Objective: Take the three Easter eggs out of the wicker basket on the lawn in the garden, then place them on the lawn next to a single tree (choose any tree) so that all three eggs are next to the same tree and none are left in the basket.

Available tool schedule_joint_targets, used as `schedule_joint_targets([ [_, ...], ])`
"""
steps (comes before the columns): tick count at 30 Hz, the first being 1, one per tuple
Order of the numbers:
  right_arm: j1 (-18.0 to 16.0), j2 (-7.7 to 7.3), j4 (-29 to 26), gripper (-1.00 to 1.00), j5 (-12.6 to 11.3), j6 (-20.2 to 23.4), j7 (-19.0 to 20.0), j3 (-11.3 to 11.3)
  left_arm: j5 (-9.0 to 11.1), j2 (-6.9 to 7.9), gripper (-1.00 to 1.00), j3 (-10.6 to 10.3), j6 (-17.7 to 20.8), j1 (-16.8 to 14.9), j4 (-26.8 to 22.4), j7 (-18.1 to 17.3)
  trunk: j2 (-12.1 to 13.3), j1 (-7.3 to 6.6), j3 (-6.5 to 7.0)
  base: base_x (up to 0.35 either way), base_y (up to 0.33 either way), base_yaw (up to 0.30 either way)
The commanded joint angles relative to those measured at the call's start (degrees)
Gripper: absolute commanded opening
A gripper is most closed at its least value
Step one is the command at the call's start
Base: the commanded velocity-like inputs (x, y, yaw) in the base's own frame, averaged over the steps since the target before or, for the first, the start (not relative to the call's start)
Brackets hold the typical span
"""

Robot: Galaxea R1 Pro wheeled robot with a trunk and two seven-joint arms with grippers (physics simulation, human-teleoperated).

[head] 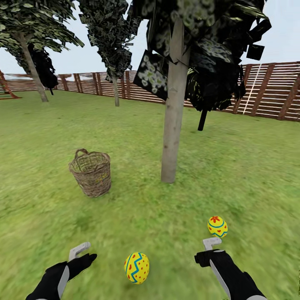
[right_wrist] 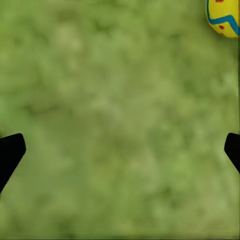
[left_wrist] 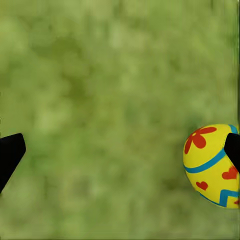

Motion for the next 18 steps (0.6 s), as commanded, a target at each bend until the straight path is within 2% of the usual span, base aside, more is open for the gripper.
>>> schedule_joint_targets([
  [1,-0.02,-0.06,-0.1,1.0,0.12,0.37,-0.13,0.26,-0.61,-0.04,1.0,0.37,0.21,-0.04,0.2,-0.54,-0.01,-0.03,0.23,0.0,0.293,-0.283],
  [18,-0.02,-0.06,-0.06,1.0,0.12,0.28,-0.25,0.33,-0.7,-0.08,1.0,0.28,0.05,-0.04,1.56,-0.54,0.22,-0.47,5.01,0.0,0.293,-0.265],
])
